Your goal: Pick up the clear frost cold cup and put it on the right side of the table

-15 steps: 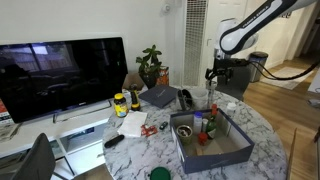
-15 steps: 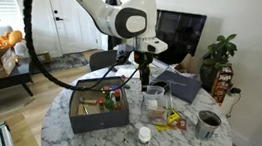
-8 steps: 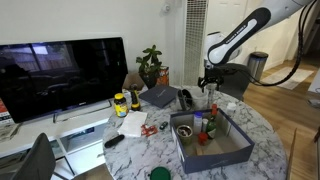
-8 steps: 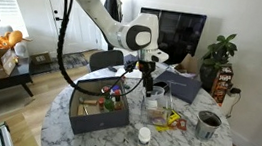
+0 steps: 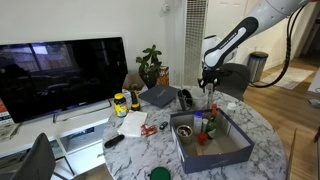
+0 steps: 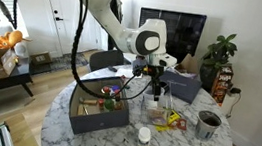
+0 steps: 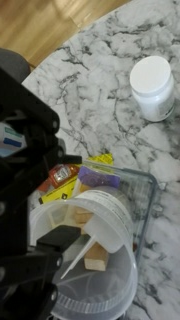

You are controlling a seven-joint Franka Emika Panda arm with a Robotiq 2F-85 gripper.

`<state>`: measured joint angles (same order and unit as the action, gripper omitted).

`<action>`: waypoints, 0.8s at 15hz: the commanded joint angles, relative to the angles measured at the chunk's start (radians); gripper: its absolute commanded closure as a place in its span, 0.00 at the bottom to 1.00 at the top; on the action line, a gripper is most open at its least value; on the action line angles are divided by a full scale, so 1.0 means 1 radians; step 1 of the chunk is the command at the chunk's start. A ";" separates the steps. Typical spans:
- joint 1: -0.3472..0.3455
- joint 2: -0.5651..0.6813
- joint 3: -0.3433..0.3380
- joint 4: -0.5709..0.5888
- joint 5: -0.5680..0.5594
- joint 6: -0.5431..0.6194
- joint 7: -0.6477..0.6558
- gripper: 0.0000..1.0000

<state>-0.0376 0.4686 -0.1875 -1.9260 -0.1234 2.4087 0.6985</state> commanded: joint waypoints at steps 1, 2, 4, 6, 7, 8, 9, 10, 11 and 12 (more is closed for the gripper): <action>0.022 0.043 0.001 0.044 0.021 -0.028 -0.007 0.65; 0.027 0.042 0.001 0.047 0.019 -0.029 -0.010 0.74; 0.041 0.021 -0.004 0.046 0.006 -0.053 -0.015 0.88; 0.049 0.012 -0.007 0.050 -0.003 -0.087 -0.017 0.99; 0.047 0.010 -0.006 0.049 -0.004 -0.107 -0.022 1.00; 0.045 0.005 -0.004 0.049 -0.001 -0.122 -0.026 1.00; 0.037 -0.007 0.003 0.046 0.011 -0.132 -0.040 1.00; 0.031 -0.038 0.011 0.035 0.023 -0.147 -0.065 0.99; 0.030 -0.072 0.012 0.021 0.025 -0.159 -0.079 0.99; 0.028 -0.133 0.013 -0.015 0.027 -0.140 -0.093 0.99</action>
<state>-0.0030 0.4703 -0.1852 -1.8641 -0.1225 2.2965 0.6634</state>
